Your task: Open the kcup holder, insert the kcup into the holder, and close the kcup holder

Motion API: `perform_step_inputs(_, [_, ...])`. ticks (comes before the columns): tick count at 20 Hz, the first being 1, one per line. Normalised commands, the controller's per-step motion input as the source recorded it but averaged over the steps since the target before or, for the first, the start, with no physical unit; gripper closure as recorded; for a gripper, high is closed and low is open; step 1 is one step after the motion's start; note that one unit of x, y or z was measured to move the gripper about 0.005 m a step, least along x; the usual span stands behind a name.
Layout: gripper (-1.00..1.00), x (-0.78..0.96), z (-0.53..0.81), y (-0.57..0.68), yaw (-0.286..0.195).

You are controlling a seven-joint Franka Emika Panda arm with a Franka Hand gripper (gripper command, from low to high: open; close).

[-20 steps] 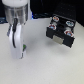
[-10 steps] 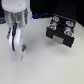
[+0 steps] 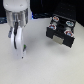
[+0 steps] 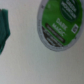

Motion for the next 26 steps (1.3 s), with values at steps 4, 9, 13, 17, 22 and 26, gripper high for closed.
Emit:
perform_step_inputs(4, [-1.00,-0.08,-0.20,-0.03,-0.134])
perform_step_inputs(9, [-1.00,0.00,-0.30,-0.06,-0.176])
perform_step_inputs(13, [-1.00,0.00,-0.24,-0.04,-0.180])
perform_step_inputs(17, [1.00,-0.03,-0.06,-0.01,-0.101])
perform_step_inputs(22, [1.00,0.01,0.01,0.00,-0.017])
perform_step_inputs(26, [1.00,0.01,0.00,0.00,-0.009])
